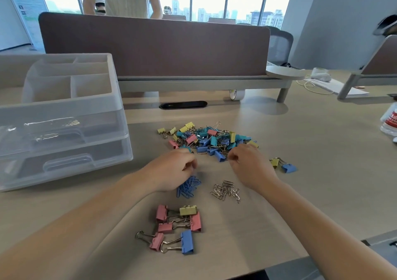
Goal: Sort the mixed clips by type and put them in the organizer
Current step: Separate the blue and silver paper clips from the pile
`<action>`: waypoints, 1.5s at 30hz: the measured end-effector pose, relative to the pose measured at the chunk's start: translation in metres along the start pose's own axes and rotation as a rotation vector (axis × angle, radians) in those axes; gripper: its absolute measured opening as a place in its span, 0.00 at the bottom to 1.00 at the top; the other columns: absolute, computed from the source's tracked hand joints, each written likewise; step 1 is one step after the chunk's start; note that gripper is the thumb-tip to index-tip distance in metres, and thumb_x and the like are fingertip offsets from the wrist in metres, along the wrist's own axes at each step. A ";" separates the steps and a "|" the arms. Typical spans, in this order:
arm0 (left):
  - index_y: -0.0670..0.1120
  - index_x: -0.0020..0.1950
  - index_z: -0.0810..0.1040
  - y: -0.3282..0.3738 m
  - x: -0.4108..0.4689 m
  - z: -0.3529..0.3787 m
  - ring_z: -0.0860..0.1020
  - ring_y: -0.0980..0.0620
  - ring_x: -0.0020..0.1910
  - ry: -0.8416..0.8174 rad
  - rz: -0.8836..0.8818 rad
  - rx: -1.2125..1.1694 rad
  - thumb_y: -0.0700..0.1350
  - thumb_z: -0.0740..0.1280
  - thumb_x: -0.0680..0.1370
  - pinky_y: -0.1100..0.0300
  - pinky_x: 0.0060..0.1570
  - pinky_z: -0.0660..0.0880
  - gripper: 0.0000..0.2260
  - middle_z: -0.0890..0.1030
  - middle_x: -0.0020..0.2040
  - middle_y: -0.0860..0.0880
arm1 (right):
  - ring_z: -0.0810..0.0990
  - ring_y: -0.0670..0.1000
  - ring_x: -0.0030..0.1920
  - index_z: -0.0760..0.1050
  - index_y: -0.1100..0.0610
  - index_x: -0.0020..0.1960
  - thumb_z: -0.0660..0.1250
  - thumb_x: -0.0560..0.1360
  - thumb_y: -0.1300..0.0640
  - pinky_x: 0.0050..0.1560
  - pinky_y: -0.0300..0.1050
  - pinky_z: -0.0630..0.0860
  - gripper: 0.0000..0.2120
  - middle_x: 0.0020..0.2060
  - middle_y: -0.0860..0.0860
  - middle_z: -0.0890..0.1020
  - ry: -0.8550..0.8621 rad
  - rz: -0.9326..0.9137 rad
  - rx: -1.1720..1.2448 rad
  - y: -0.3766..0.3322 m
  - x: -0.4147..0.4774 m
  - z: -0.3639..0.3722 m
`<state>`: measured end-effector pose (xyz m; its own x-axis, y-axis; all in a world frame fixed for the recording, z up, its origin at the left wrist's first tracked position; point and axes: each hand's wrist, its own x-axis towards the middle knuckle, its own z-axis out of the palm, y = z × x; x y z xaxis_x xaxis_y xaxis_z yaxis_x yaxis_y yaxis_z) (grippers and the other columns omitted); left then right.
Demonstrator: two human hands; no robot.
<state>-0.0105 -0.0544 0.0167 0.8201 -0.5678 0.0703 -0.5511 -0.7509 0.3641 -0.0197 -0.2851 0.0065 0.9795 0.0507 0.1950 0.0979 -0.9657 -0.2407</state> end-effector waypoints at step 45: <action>0.47 0.46 0.72 0.038 0.092 0.033 0.76 0.49 0.39 0.065 -0.092 0.269 0.54 0.66 0.77 0.53 0.40 0.76 0.11 0.76 0.40 0.49 | 0.70 0.51 0.54 0.74 0.52 0.50 0.70 0.74 0.52 0.53 0.46 0.70 0.07 0.50 0.48 0.74 0.018 -0.032 0.076 0.057 0.022 -0.015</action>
<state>0.0393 -0.1466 0.0061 0.8719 -0.4770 0.1108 -0.4879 -0.8656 0.1127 0.0044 -0.3428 0.0114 0.9723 0.0757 0.2210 0.1428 -0.9414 -0.3057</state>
